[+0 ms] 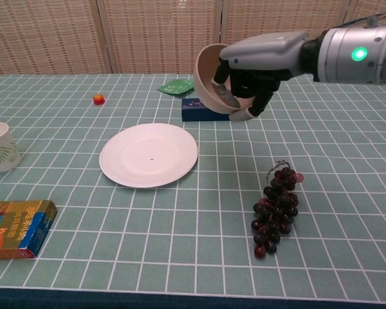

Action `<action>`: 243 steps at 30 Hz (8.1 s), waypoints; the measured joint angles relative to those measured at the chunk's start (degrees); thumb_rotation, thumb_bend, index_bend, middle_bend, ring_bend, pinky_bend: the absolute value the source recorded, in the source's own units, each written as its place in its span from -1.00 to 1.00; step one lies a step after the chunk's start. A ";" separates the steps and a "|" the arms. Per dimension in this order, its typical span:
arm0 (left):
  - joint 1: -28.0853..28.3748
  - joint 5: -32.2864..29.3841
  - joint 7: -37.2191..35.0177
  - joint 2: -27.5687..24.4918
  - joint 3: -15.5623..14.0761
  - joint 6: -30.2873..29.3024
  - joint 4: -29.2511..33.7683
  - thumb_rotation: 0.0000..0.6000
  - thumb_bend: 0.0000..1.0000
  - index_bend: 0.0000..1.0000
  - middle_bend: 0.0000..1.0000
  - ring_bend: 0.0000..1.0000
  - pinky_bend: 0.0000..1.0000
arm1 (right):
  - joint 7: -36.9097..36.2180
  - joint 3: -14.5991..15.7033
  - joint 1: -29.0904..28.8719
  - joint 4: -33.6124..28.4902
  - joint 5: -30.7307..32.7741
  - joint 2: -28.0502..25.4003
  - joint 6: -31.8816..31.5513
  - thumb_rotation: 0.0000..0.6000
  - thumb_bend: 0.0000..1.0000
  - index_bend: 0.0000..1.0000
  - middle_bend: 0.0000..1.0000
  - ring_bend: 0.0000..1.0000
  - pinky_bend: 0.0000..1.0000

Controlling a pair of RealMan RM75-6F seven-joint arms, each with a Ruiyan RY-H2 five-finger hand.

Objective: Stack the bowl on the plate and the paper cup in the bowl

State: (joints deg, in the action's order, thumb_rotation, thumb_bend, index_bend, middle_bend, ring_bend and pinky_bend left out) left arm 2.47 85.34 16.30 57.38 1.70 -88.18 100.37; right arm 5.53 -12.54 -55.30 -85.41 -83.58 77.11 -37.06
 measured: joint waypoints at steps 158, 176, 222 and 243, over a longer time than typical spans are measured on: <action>42.01 -30.49 1.89 14.49 2.15 50.83 -27.33 1.00 -0.46 -0.37 -0.54 -0.32 0.21 | -3.74 7.68 51.30 -9.95 2.86 -21.11 -53.18 1.00 -0.47 -0.66 -0.13 -0.19 0.34; 49.73 -29.18 -6.45 2.96 10.76 54.68 -8.02 1.00 -0.46 -0.40 -0.54 -0.33 0.22 | -4.81 7.00 51.43 -9.32 2.38 -21.30 -51.08 1.00 -0.47 -0.66 -0.13 -0.19 0.34; 79.73 -71.88 13.67 27.24 0.77 50.33 -21.27 1.00 -0.46 -0.82 -0.86 -0.96 -0.48 | -9.42 6.66 53.35 -6.52 2.63 -22.09 -49.56 1.00 -0.47 -0.63 -0.13 -0.19 0.34; 65.28 -57.96 5.59 13.12 1.21 34.61 -3.74 1.00 -0.46 -0.96 -1.00 -1.00 -0.67 | -11.16 6.37 54.11 -5.32 2.86 -21.99 -49.82 1.00 -0.46 -0.62 -0.13 -0.19 0.32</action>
State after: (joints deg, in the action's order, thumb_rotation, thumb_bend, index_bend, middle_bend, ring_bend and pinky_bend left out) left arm 67.75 27.37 21.89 70.50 2.91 -53.57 96.63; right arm -5.63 -6.17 -1.19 -90.73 -80.72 55.12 -86.88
